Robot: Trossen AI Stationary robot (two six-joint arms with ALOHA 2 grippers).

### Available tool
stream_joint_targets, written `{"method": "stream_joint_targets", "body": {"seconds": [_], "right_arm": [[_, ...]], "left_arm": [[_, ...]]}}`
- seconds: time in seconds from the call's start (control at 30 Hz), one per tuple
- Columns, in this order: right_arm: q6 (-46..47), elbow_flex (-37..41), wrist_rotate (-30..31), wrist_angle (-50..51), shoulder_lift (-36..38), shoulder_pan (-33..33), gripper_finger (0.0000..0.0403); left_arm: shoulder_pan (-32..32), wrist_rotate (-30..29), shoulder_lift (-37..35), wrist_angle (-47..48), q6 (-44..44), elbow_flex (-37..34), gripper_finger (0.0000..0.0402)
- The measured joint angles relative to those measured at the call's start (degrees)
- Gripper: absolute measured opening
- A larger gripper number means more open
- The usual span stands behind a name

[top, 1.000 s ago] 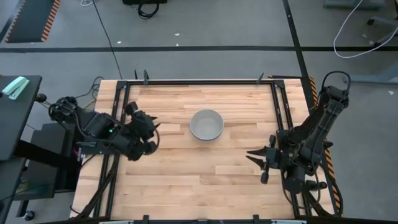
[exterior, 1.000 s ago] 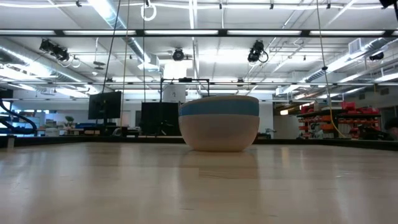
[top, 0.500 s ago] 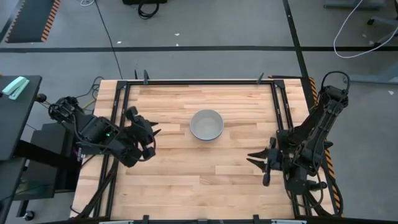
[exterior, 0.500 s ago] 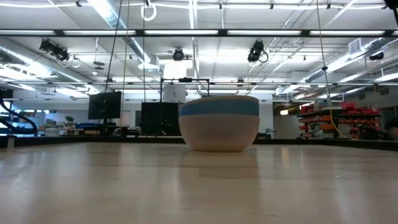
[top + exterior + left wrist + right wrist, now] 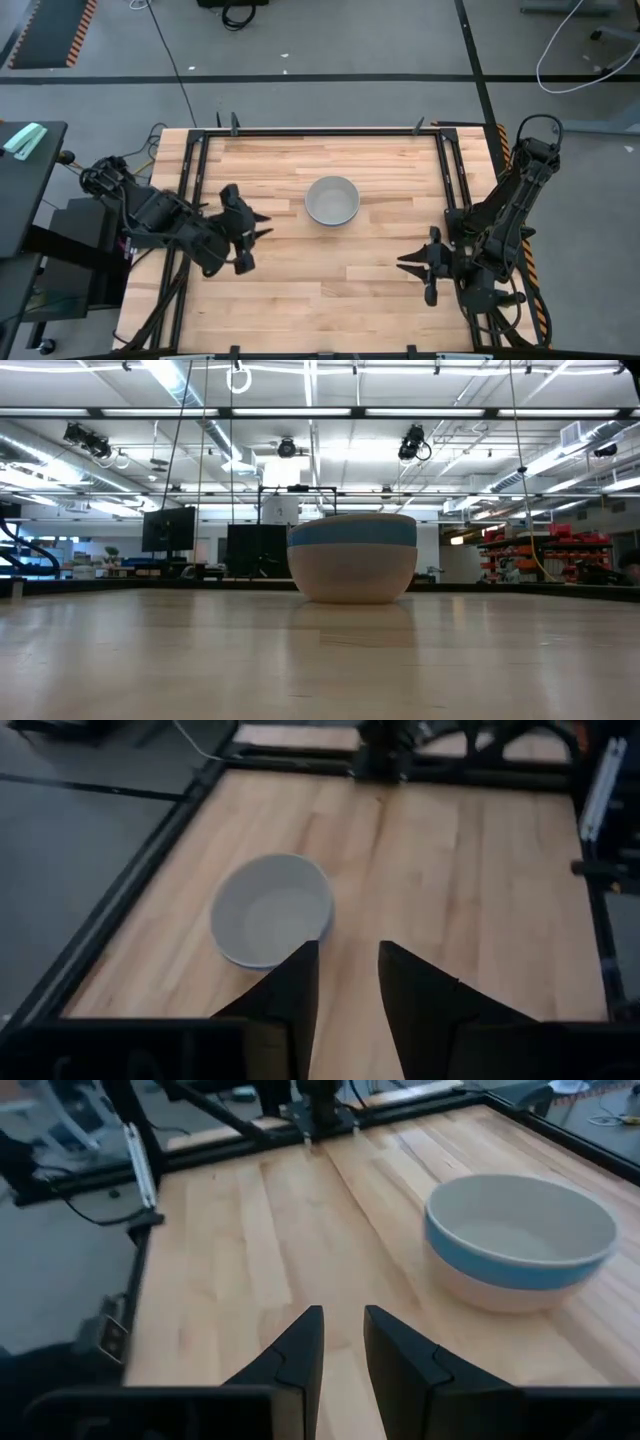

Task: Nest bowls inside each other
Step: Return to Home Position

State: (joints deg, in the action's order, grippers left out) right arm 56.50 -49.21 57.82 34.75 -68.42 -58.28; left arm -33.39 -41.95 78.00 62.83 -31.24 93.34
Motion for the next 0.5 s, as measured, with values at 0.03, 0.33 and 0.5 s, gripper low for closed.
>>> {"method": "stream_joint_targets", "body": {"seconds": [0.03, 0.33, 0.5], "right_arm": [[-0.9, 0.0, 0.16, -1.46, 0.0, 0.0, 0.0083], [-21.9, 0.74, 0.61, -27.06, -0.15, -4.11, 0.0083], [-37.68, 7.34, -8.24, -51.78, -0.15, -6.63, 0.0083]], "left_arm": [[-0.53, 0.5, 0.45, 0.04, 0.02, 0.0, 0.0117], [-7.54, -2.19, 7.34, -2.25, 0.87, -0.02, 0.0116], [-10.63, -2.33, 11.71, -5.61, 1.49, -0.02, 0.0112]]}}
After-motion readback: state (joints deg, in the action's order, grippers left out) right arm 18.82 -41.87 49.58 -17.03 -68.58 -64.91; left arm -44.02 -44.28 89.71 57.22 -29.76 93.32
